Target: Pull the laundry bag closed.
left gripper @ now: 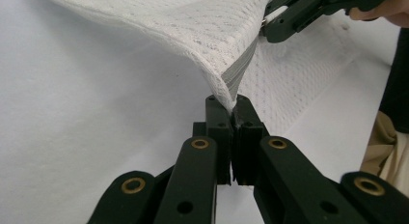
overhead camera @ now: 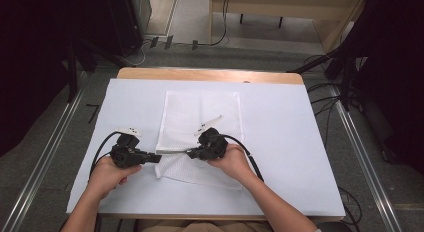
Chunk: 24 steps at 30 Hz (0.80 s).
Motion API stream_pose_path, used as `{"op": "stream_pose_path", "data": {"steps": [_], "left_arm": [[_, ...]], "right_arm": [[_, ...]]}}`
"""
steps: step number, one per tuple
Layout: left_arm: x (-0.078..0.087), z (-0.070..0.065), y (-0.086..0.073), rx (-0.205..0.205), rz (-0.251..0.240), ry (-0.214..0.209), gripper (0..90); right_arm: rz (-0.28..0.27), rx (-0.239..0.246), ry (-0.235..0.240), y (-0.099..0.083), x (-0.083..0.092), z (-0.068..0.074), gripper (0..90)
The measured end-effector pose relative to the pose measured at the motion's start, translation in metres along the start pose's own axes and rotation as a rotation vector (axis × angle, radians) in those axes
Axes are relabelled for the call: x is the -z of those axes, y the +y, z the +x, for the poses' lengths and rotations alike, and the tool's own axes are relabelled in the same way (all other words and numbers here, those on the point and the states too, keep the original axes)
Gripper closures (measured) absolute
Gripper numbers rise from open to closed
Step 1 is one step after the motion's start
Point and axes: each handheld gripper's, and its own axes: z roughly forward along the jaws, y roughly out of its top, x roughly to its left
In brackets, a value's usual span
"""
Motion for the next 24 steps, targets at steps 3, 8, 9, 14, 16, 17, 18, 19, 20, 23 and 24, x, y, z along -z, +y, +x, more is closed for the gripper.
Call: {"op": "stream_pose_path", "data": {"steps": [3, 8, 9, 14, 16, 17, 18, 19, 20, 23, 24], "left_arm": [[0.0, 0.001, 0.0, -0.006, 0.018, 0.007, 89.1], [0.001, 0.002, -0.002, -0.003, 0.008, 0.009, 89.1], [0.001, 0.002, -0.002, -0.005, 0.008, 0.009, 89.1], [0.001, 0.001, -0.002, -0.005, 0.003, 0.008, 89.0], [0.001, 0.001, -0.002, -0.002, 0.0, 0.009, 89.0], [0.001, 0.001, -0.002, -0.002, -0.001, 0.007, 89.0], [0.001, 0.0, -0.002, -0.003, 0.0, 0.012, 89.0], [0.001, 0.0, -0.002, -0.006, -0.003, 0.005, 89.0], [0.001, 0.0, -0.002, -0.008, -0.003, 0.007, 89.0], [0.001, 0.0, -0.002, -0.009, -0.001, 0.01, 89.0], [0.001, 0.0, -0.002, -0.009, 0.001, 0.009, 89.0]], "right_arm": [[0.003, 0.006, -0.002, 0.0, 0.003, 0.0, 88.5], [0.012, 0.005, -0.006, -0.006, 0.007, -0.003, 88.5], [0.012, -0.002, -0.005, -0.007, 0.008, -0.004, 88.5], [0.006, -0.015, -0.008, -0.014, 0.014, -0.007, 88.5], [0.006, -0.027, -0.009, -0.016, 0.016, -0.009, 88.5], [0.004, -0.026, -0.011, -0.016, 0.017, -0.01, 88.5], [0.001, -0.027, -0.011, -0.017, 0.018, -0.01, 88.5], [0.0, -0.028, -0.017, -0.017, 0.019, -0.011, 88.5], [-0.003, -0.027, -0.015, -0.018, 0.019, -0.011, 88.5], [0.006, -0.035, -0.024, -0.02, 0.021, -0.012, 88.5], [0.007, -0.032, -0.026, -0.021, 0.021, -0.014, 88.5]]}}
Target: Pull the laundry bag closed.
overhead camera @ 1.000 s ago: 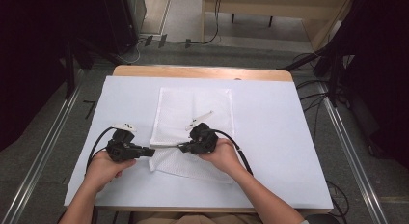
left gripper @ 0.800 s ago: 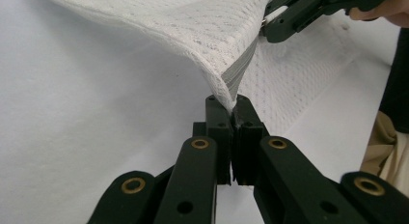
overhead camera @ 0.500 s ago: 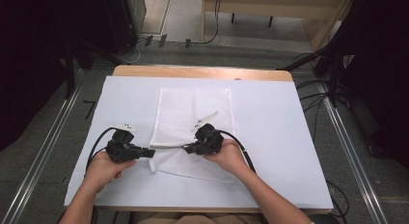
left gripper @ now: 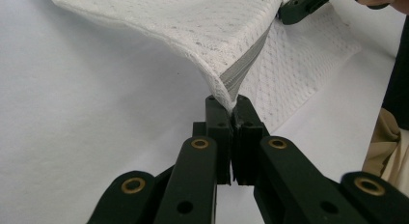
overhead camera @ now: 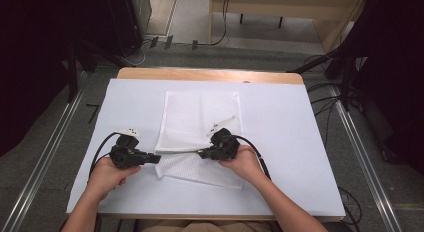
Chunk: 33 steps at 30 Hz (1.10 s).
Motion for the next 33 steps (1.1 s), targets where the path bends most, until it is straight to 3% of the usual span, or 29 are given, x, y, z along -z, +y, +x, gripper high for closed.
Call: {"op": "stream_pose_path", "data": {"steps": [5, 16, 33], "left_arm": [[0.0, -0.001, -0.001, -0.024, 0.006, 0.011, 89.0], [0.001, 0.0, -0.002, -0.02, 0.01, 0.011, 88.7], [0.0, 0.0, -0.003, -0.022, 0.015, 0.015, 88.7]], "right_arm": [[0.005, -0.005, -0.004, -0.003, 0.002, -0.002, 88.5], [0.017, -0.036, -0.021, -0.01, 0.013, -0.008, 88.5], [0.044, -0.039, -0.033, -0.024, 0.025, -0.015, 88.5]]}}
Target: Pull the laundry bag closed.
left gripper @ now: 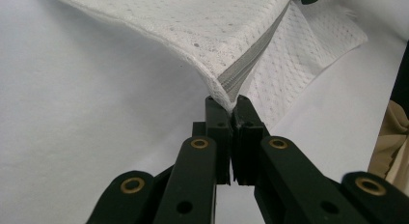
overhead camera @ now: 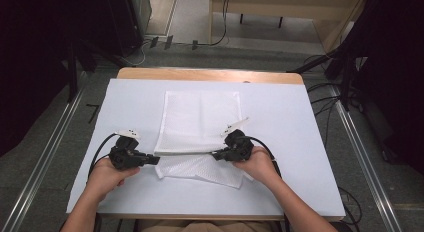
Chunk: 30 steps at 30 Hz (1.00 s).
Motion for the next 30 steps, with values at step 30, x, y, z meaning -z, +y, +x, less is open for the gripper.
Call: {"op": "stream_pose_path", "data": {"steps": [30], "left_arm": [[0.001, 0.001, -0.001, -0.001, 0.011, -0.003, 88.7]], "right_arm": [[0.013, -0.044, -0.011, -0.021, 0.024, -0.012, 88.4]]}}
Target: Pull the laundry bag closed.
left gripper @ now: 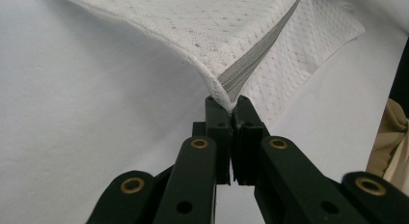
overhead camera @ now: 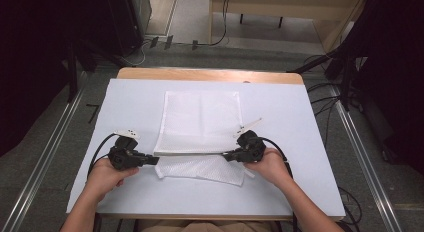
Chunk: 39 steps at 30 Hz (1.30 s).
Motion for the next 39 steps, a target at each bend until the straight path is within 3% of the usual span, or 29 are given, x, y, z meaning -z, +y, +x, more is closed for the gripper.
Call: {"op": "stream_pose_path", "data": {"steps": [39], "left_arm": [[-0.003, 0.002, 0.001, -0.002, 0.028, -0.023, 88.7]], "right_arm": [[-0.008, -0.066, -0.026, -0.032, 0.03, -0.015, 88.4]]}}
